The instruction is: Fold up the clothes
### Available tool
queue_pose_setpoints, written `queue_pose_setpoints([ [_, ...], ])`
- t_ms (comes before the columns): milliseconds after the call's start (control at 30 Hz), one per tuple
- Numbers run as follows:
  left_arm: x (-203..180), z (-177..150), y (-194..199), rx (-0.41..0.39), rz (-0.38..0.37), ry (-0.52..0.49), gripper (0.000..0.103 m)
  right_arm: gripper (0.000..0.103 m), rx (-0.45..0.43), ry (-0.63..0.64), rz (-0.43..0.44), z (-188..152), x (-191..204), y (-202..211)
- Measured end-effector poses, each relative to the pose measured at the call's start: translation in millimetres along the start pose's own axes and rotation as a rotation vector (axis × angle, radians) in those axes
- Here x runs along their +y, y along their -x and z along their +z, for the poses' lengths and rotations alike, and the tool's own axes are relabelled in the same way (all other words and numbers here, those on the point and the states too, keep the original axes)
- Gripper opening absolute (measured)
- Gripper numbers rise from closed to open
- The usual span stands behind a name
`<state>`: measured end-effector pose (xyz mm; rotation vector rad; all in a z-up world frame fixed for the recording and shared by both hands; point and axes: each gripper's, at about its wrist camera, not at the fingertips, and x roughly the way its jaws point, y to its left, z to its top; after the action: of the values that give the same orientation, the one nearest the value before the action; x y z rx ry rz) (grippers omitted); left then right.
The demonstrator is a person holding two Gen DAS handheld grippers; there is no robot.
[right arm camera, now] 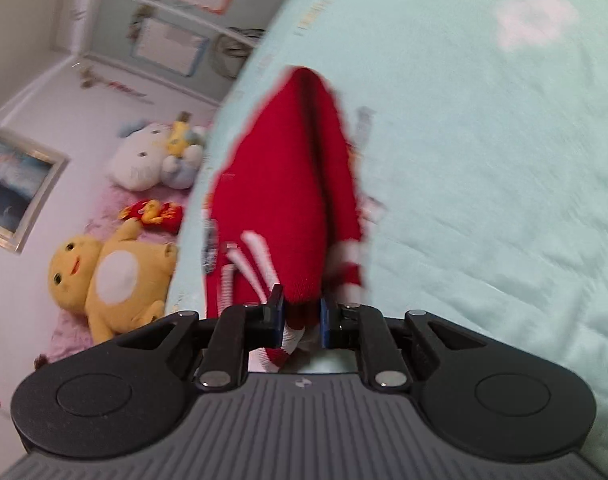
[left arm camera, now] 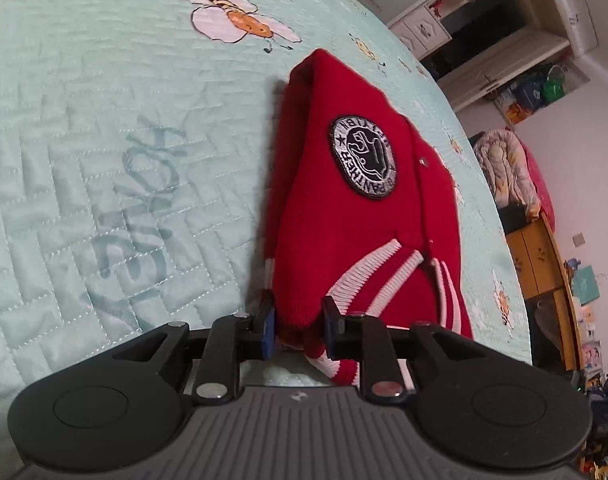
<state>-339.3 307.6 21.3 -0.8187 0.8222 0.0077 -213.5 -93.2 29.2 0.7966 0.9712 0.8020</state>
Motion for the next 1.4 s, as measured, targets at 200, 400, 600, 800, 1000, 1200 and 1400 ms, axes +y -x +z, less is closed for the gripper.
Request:
queue_pose_setpoints([
  [200,-0.9,5.4,5.7,-0.027,0.001,0.004,0.034,0.024,0.032,0.049,-0.074,-4.0,-12.0,-10.1],
  [400,-11.3,8.4,32.2,-0.120,0.075,-0.018,0.039,0.025,0.012,0.104,-0.108,5.3,-2.9,10.8],
  [600,-56.7,29.7,35.8,-0.195,0.044,-0.183,0.039,0.025,-0.084,0.172,-0.042,23.5,21.8,13.9],
  [800,-71.2,40.7,-22.0,-0.110,0.040,-0.264,0.038,0.021,-0.030,0.087,0.019,15.7,-0.2,-28.0],
  [1000,-50.3,40.5,-50.6,-0.063,0.047,-0.243,0.031,0.001,-0.048,0.055,0.009,0.3,-31.9,-38.5],
  [1200,-67.0,52.5,-25.5,-0.046,0.040,-0.295,0.030,0.014,-0.043,0.152,-0.016,28.0,4.9,-27.7],
  [1400,-89.8,95.9,-24.1,-0.188,-0.027,-0.290,0.030,0.016,-0.076,0.276,0.047,78.9,56.8,-63.5],
])
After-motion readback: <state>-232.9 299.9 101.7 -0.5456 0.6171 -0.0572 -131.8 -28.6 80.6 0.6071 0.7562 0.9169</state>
